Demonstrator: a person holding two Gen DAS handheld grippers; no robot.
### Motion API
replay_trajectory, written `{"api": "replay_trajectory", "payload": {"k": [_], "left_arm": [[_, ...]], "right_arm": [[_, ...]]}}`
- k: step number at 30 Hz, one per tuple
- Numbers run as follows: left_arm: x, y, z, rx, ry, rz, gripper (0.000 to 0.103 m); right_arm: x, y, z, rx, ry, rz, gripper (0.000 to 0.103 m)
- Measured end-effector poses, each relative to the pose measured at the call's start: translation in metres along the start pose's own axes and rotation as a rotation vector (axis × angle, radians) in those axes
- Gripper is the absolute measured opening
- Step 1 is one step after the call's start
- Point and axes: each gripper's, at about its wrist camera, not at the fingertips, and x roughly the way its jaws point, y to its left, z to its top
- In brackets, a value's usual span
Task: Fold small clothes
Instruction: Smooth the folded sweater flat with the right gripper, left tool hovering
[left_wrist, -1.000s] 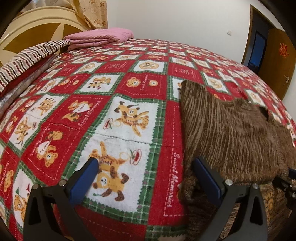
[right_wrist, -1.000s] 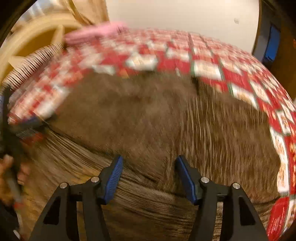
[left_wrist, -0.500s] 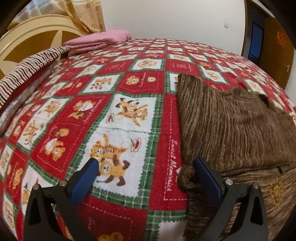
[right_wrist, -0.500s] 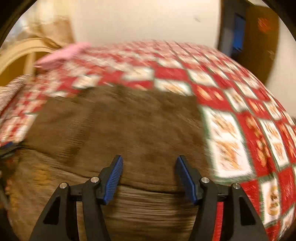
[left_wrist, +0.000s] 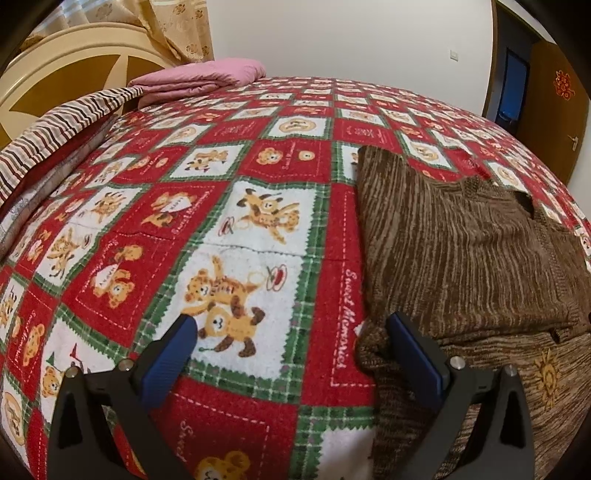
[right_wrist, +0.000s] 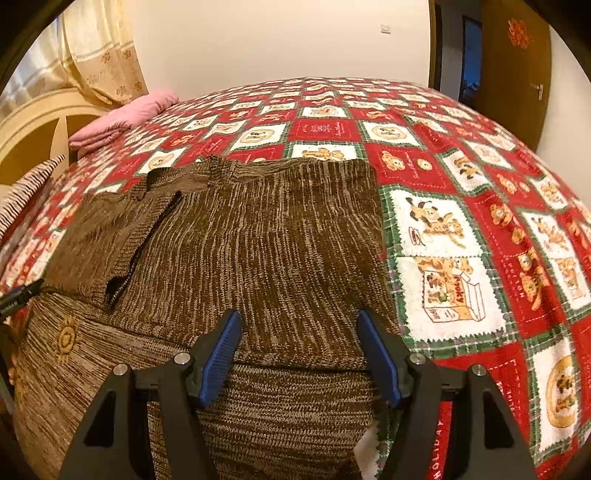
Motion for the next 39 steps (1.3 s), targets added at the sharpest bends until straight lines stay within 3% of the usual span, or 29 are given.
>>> {"api": "replay_trajectory", "payload": {"k": [11,16,19,28,34,39], "left_arm": [[-0.013,0.002,-0.011,0.006,0.016,-0.027,0.103],[-0.021,0.015,-0.019,-0.048,0.011,-0.071,0.103],[-0.027,0.018,-0.025,-0.043,0.018,-0.088,0.103],[-0.046,0.019,-0.045,-0.033,-0.016,-0.091,0.103],[-0.071,0.020,-0.059,-0.029,-0.065,-0.084,0.103],[-0.083,0.011,-0.076,0.030,-0.071,-0.072,0.103]], "right_arm": [[-0.008,0.005,-0.006,-0.018,-0.018,-0.033,0.068],[-0.012,0.007,-0.009,-0.021,-0.031,-0.037,0.068],[-0.017,0.007,-0.012,-0.030,-0.030,-0.006,0.076],[-0.042,0.026,-0.044,-0.132,-0.005,-0.019,0.082],[-0.061,0.019,-0.067,-0.075,-0.018,0.010,0.082],[-0.078,0.016,-0.085,-0.057,-0.026,0.025,0.082]]}}
